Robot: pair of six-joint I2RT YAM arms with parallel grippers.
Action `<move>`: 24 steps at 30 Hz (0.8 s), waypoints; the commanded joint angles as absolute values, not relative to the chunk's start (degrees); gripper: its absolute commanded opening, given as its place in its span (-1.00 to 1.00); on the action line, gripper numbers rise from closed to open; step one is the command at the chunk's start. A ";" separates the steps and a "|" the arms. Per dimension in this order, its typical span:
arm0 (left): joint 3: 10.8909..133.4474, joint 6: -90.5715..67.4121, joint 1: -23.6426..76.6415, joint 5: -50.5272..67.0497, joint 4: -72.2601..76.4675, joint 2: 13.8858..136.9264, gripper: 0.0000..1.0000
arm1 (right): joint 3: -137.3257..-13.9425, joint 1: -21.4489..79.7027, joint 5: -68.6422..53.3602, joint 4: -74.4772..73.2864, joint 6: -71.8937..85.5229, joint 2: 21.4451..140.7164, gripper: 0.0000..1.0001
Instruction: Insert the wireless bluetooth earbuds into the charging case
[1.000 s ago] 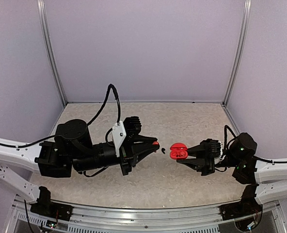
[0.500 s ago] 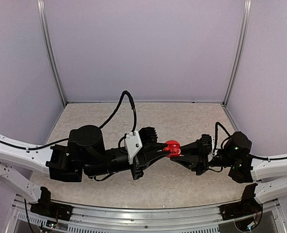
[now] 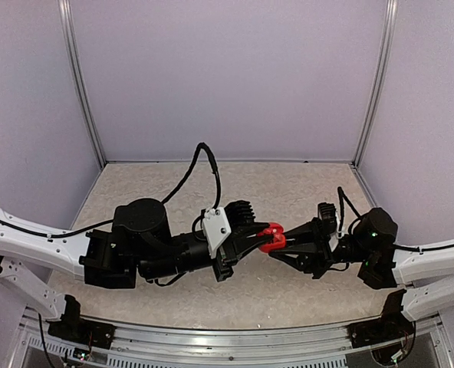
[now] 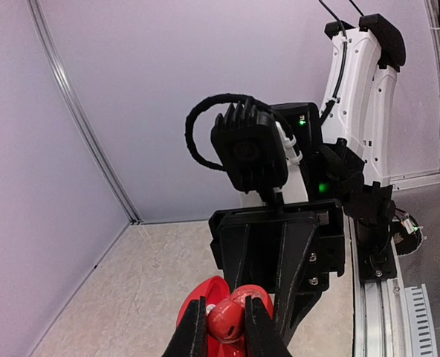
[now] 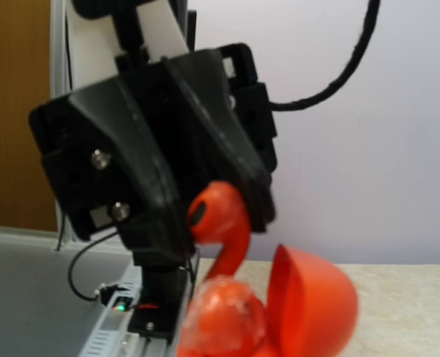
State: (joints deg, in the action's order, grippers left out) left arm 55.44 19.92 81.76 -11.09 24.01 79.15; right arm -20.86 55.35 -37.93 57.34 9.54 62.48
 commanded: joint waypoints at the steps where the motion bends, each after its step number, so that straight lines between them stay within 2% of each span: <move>1: 56.69 20.92 81.91 -11.95 26.08 79.68 -0.75 | -22.83 55.89 -38.47 60.66 14.46 62.90 -1.00; 24: 55.51 18.92 81.98 -8.94 29.41 81.26 -0.75 | -22.11 55.85 -37.09 67.38 20.81 64.87 -1.00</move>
